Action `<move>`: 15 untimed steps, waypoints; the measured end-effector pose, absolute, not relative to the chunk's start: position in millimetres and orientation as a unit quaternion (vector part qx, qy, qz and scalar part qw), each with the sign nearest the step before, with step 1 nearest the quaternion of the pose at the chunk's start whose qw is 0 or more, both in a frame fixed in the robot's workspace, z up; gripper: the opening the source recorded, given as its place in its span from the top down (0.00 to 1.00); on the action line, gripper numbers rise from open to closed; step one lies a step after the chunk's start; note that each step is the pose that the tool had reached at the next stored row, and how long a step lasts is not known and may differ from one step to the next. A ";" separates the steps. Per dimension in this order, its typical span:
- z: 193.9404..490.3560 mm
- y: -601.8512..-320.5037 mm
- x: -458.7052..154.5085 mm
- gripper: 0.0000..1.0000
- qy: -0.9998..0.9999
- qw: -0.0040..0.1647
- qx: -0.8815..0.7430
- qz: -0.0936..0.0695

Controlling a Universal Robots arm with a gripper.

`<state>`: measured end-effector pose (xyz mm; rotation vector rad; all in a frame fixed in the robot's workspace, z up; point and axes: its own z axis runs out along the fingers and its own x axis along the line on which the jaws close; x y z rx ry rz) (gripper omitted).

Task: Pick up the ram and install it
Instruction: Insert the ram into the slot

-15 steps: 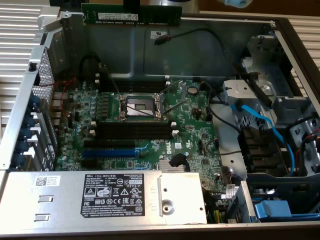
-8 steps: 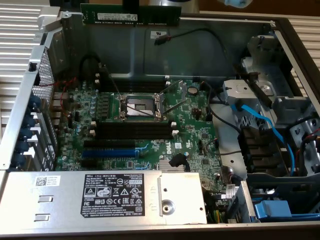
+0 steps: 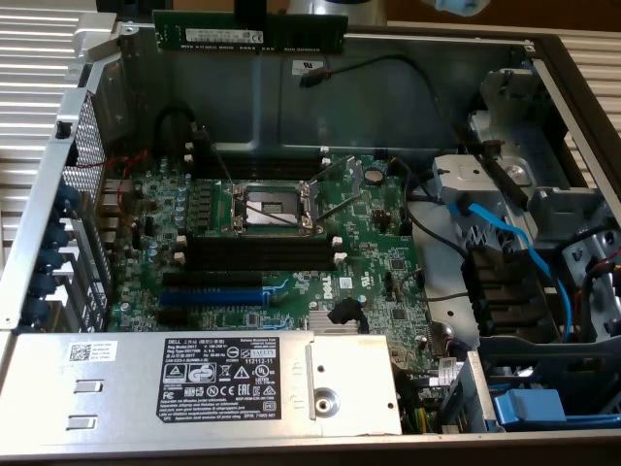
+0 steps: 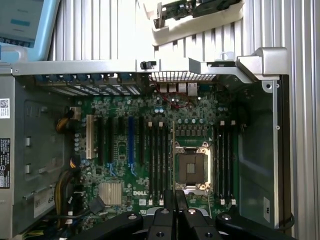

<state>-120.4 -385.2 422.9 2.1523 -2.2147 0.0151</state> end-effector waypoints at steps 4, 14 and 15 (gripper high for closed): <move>420.9 -385.4 -120.0 0.88 -0.717 0.024 0.697 0.002; 416.2 -396.0 -118.7 0.88 -0.717 0.019 0.697 -0.003; 415.4 -397.6 -117.9 0.88 -0.717 0.018 0.697 -0.005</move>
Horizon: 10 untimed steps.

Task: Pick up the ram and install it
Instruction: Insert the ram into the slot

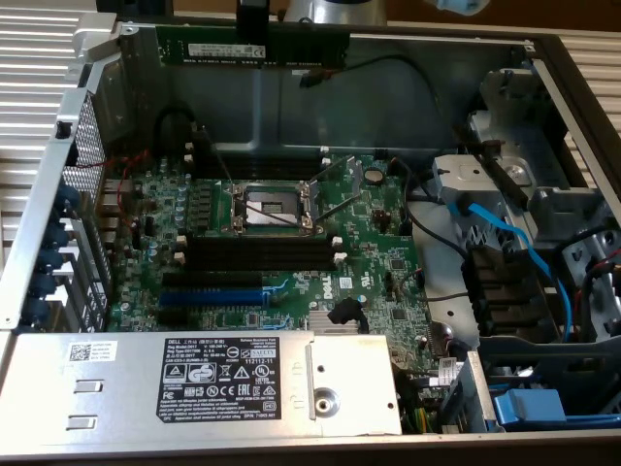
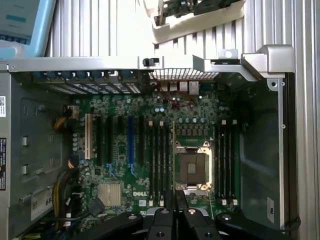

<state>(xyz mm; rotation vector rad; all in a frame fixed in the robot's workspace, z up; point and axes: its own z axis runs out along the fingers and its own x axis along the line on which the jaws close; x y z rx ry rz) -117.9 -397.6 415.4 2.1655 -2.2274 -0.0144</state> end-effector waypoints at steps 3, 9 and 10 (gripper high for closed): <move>414.5 -398.2 -115.7 0.88 -0.717 0.004 0.697 -0.019; 413.2 -399.2 -115.7 0.88 -0.716 -0.006 0.697 -0.029; 412.0 -399.7 -115.6 0.88 -0.716 -0.007 0.697 -0.030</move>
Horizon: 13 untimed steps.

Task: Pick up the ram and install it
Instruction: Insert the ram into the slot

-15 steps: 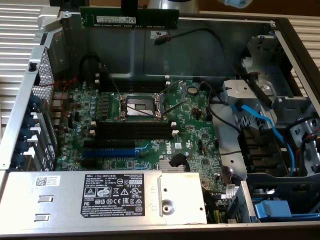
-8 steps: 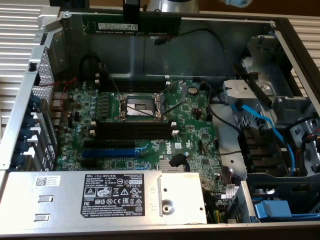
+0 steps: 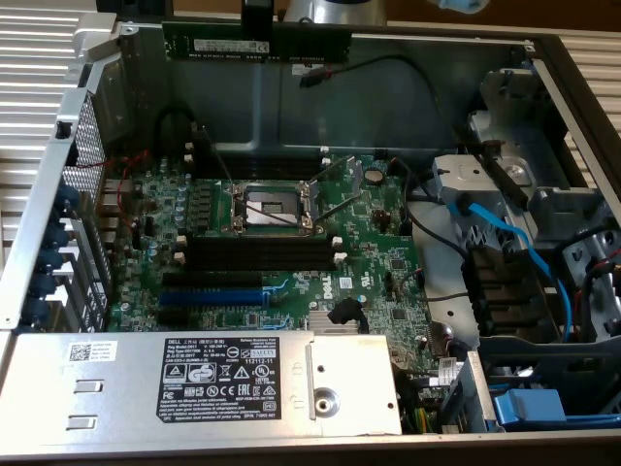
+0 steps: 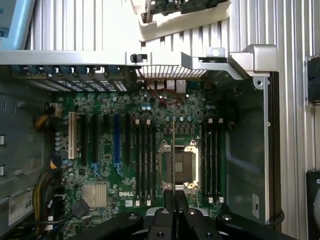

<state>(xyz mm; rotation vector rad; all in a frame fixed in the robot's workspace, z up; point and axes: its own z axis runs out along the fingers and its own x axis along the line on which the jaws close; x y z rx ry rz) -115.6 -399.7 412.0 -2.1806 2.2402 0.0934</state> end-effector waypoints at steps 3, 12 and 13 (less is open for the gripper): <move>406.6 -400.8 -115.7 0.88 0.716 0.008 -0.697 0.030; 392.0 -423.1 -115.6 0.88 0.716 0.009 -0.697 0.032; 390.3 -423.9 -115.6 0.88 0.716 0.009 -0.697 0.032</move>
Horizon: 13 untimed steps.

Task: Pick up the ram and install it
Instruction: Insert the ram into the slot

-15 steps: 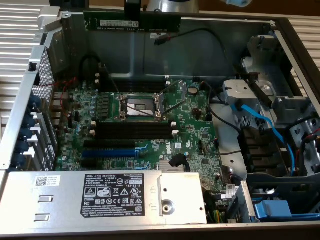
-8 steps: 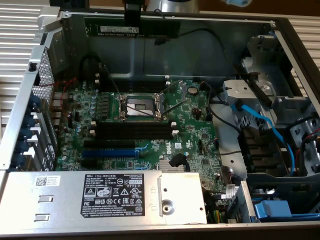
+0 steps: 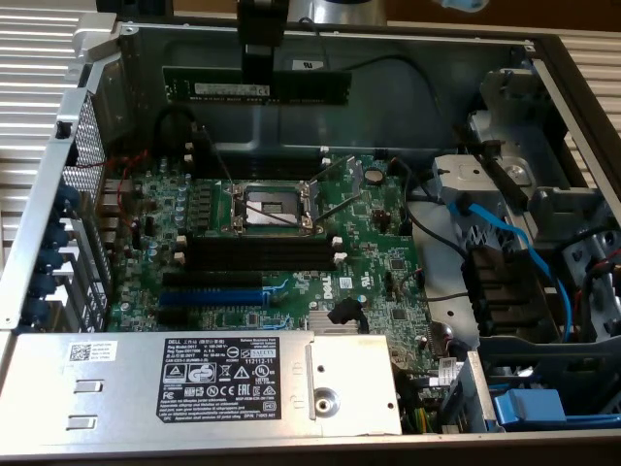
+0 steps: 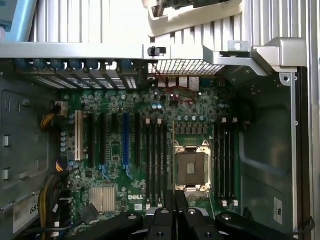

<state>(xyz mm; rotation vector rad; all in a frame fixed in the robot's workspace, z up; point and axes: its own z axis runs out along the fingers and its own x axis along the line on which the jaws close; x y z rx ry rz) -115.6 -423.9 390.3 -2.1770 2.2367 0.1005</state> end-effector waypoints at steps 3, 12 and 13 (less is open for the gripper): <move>386.7 -426.9 -115.7 0.88 0.716 0.009 -0.697 0.033; 371.2 -425.2 -113.5 0.88 0.716 0.009 -0.697 0.033; 369.9 -422.8 -113.4 0.88 0.716 0.008 -0.697 0.032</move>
